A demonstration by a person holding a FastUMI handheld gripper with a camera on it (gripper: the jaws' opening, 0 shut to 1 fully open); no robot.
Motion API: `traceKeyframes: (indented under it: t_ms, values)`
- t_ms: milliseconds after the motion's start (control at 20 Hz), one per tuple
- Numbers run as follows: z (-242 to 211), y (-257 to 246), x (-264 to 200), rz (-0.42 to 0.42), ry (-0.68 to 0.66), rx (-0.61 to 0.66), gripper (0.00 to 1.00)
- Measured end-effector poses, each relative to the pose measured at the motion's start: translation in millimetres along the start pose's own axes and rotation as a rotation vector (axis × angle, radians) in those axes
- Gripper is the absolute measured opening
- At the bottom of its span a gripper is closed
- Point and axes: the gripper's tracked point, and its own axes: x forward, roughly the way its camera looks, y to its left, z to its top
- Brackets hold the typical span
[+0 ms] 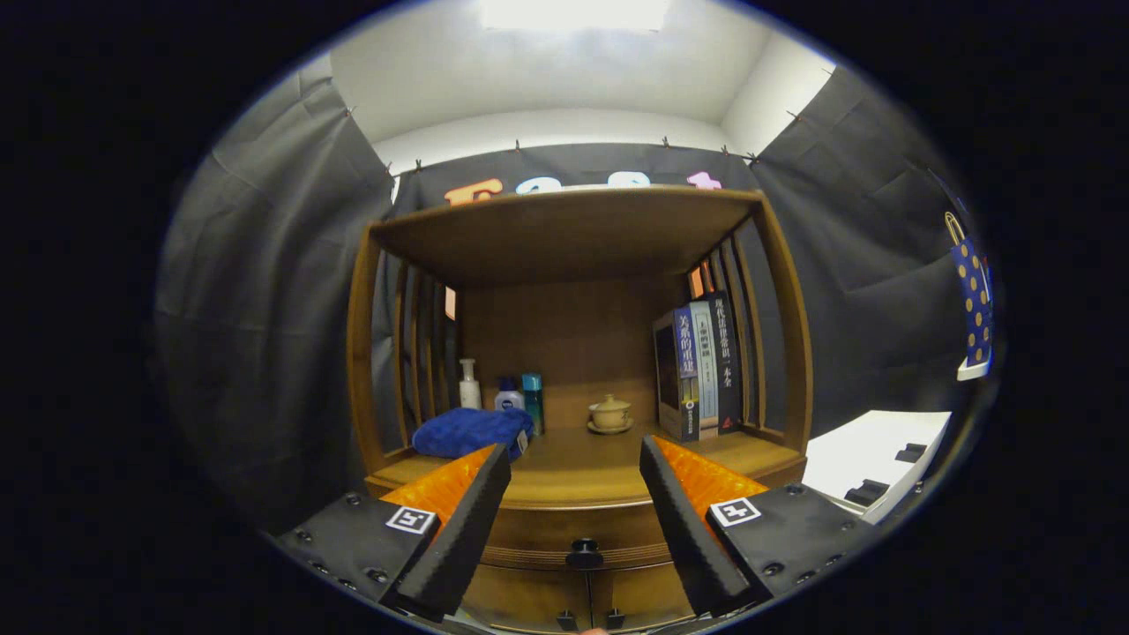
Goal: Pull open the drawer, take out the items inside it, and place them on the countertop above the cabinet.
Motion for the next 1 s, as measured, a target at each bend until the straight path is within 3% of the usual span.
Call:
traceKeyframes:
  t_ms: [200,400,750,1000]
  values:
    - [-75,9,32,0.030,0.124,-0.024,0.97]
    - [-133,-9,47,-0.023,0.214,-0.035,0.97]
    - [-173,-25,63,-0.043,0.291,0.010,0.85]
    - [-181,-19,79,-0.045,0.279,-0.030,0.60]
